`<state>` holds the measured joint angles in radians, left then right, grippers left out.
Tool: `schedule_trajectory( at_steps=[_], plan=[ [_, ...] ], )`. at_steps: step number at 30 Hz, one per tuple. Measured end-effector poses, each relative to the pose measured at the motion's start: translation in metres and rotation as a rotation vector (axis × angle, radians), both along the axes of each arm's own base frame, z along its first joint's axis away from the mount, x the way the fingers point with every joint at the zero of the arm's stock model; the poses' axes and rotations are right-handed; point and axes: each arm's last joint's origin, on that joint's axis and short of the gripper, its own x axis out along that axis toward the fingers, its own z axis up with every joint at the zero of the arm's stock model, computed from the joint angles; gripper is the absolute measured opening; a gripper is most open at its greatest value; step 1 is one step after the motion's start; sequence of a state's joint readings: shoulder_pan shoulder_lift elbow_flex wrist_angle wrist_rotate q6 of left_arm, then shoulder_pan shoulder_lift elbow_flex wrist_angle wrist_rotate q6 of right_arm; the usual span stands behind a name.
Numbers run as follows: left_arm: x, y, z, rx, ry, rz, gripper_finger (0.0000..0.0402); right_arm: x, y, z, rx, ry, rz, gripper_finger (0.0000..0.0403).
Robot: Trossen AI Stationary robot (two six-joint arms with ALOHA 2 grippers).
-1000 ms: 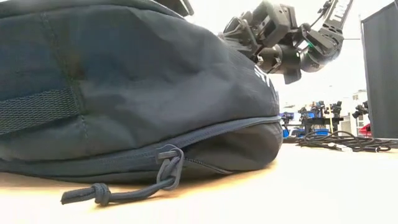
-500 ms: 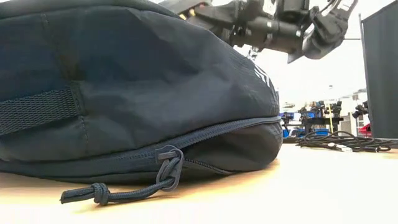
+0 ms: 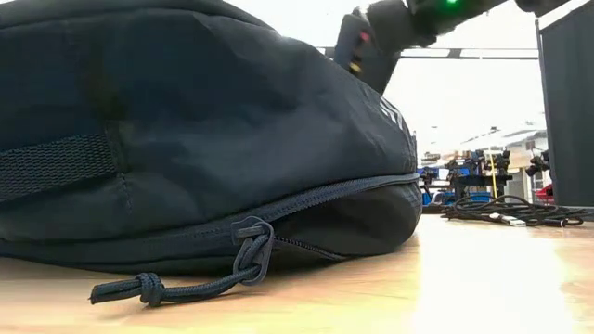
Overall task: Unpack backpack
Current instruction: Remove the black portable pill from the backpack
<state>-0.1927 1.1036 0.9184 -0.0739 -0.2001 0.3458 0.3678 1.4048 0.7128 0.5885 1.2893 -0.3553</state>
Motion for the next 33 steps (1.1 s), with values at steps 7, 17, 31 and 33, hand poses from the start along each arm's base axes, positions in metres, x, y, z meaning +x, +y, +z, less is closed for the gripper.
schedule_trajectory(
  at_steps=[7,17,31,33],
  plan=[
    [-0.003,0.002,-0.042,-0.135,-0.217,-0.006,0.0119,-0.018,0.010,-0.034,0.153,-0.046,-0.044,0.0157],
    [-0.012,0.004,-0.077,-0.186,-0.185,0.004,0.0119,-0.035,0.003,-0.052,0.245,-0.136,-0.129,0.0157],
    [-0.020,0.005,-0.101,-0.182,-0.160,0.006,0.0119,-0.053,-0.018,-0.070,0.527,-0.049,-0.232,0.0157],
    [-0.020,0.005,-0.100,-0.183,-0.170,0.005,0.0119,-0.052,-0.019,-0.073,0.561,-0.034,-0.248,0.0157]
  ],
)
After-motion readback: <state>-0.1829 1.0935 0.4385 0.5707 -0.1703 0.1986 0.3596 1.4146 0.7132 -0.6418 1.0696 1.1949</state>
